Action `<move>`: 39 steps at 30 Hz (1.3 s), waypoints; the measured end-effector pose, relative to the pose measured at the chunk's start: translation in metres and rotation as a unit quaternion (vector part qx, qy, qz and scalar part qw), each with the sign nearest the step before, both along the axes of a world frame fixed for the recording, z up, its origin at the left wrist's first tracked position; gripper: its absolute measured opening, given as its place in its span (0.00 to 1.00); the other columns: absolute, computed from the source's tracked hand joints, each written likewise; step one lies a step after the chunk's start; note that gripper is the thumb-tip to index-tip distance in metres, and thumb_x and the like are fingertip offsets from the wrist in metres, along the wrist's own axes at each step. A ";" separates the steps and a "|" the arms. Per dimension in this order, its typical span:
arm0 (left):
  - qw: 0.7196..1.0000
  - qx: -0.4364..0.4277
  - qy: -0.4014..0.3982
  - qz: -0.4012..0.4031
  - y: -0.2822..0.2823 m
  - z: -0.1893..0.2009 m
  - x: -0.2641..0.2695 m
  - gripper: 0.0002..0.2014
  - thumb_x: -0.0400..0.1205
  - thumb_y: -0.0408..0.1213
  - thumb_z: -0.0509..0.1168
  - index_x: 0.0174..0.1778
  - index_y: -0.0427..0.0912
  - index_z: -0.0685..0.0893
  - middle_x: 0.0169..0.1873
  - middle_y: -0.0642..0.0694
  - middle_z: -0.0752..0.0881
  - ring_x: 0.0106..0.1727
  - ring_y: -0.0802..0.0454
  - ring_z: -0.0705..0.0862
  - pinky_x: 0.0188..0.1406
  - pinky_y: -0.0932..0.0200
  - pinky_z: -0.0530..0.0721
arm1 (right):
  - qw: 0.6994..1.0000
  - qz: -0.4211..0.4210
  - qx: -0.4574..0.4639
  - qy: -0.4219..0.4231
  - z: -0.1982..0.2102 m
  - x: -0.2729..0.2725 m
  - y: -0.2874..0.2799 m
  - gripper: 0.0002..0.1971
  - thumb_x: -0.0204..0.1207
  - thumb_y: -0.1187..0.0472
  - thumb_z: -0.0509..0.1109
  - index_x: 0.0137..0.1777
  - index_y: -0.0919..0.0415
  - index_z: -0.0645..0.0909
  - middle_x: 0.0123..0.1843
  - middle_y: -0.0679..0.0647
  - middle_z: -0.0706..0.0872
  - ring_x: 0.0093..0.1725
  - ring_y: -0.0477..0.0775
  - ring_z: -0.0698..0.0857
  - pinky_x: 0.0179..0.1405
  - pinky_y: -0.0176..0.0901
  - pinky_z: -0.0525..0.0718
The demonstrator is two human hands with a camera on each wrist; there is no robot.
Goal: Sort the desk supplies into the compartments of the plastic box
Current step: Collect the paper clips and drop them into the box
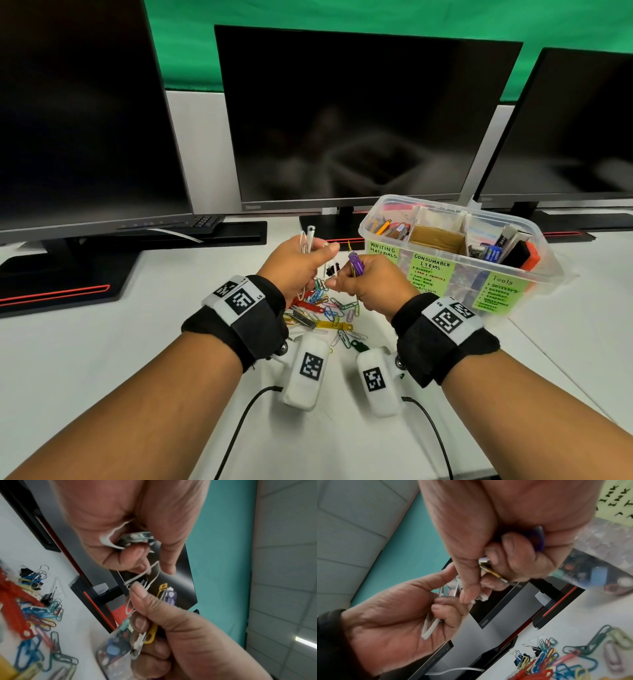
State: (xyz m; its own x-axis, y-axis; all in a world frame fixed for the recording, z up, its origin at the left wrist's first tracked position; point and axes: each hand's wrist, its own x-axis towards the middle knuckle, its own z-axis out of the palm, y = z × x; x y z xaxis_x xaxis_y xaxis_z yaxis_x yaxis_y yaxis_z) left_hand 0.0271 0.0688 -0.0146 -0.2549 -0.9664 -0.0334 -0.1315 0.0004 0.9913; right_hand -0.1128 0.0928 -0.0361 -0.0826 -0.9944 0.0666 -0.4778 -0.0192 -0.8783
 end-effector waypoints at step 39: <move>0.990 -0.046 -0.077 -0.109 -0.035 0.107 -0.117 0.16 0.87 0.37 0.55 0.31 0.43 0.72 0.25 0.48 0.72 0.17 0.59 0.70 0.12 0.68 0.67 | 0.934 -0.223 0.007 0.280 0.139 -0.124 -0.027 0.09 0.79 0.61 0.63 0.42 0.67 0.80 0.39 0.64 0.79 0.35 0.61 0.76 0.26 0.42 0.70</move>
State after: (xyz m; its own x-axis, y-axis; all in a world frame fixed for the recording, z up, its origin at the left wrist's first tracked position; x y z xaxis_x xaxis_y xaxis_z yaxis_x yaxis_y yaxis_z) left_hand -0.0902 0.0340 0.0922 -0.4566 -0.8896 -0.0031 -0.2676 0.1341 0.9542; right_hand -0.2367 0.0655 0.1025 -0.4448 -0.8706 0.2101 -0.8196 0.3012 -0.4873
